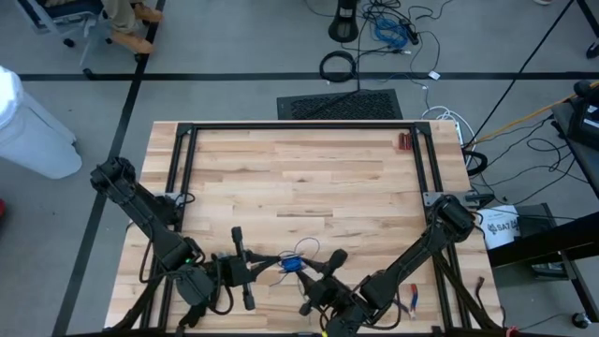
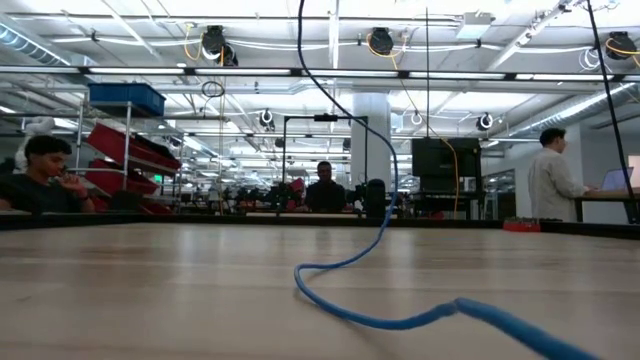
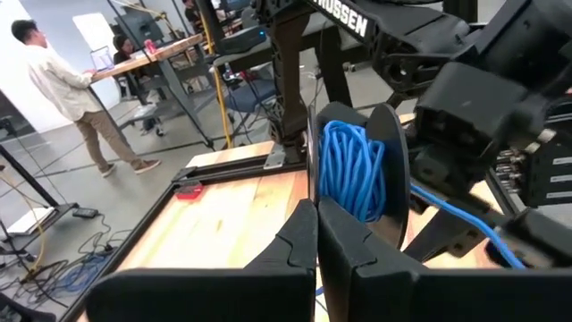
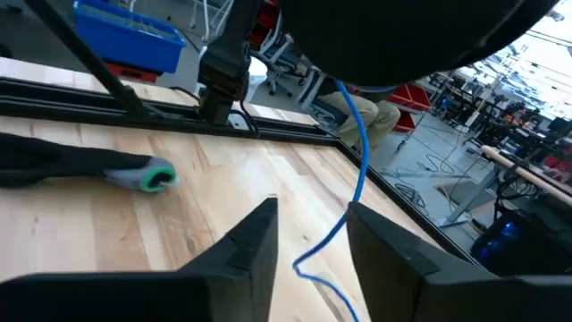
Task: Coil cords
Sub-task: Uncoil the blue wire from the black spool
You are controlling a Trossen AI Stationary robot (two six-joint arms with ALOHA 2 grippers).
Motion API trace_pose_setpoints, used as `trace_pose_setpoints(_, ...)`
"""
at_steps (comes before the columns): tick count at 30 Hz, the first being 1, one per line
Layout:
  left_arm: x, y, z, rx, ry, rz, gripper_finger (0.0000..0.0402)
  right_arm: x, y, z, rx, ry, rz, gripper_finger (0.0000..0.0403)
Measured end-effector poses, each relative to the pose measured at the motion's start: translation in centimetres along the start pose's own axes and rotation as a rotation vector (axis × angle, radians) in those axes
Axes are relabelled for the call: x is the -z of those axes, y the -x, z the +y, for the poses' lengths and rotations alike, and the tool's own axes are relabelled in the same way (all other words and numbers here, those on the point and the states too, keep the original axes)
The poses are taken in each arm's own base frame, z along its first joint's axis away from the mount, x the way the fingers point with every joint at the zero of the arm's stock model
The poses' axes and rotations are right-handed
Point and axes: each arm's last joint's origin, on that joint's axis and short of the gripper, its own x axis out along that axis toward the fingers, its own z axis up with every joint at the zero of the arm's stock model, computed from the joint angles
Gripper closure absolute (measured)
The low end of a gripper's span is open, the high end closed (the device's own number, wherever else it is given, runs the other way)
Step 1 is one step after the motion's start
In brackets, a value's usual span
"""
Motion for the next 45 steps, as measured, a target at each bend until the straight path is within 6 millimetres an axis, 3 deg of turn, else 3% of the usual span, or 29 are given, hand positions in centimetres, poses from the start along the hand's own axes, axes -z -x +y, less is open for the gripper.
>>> trace_pose_setpoints(7, 0.0, 0.0, 0.0, 0.0, 0.001, 0.0, 0.0401, -0.1, -0.2, -0.1, 0.014, -0.007, -0.003, 0.0257)
trace_pose_setpoints(16, 0.0, 0.0, 0.0, 0.0, 0.025, 0.0, 0.0401, 0.0, -1.0, -0.4, 0.042, -0.031, 0.003, 0.0274)
trace_pose_setpoints(23, 0.0, 0.0, 0.0, 0.0, 0.025, 0.0, 0.0401, 0.0, -2.1, -0.7, 0.027, -0.056, 0.023, 0.0315)
trace_pose_setpoints(33, 0.0, 0.0, 0.0, 0.0, 0.021, 0.002, 0.0401, 0.0, -1.3, -0.4, 0.019, -0.032, 0.014, 0.0398)
trace_pose_setpoints(45, 0.1, 0.0, 0.0, -0.011, 0.006, 0.011, 0.0401, -0.2, -1.1, -0.2, -0.026, -0.044, 0.015, 0.0402)
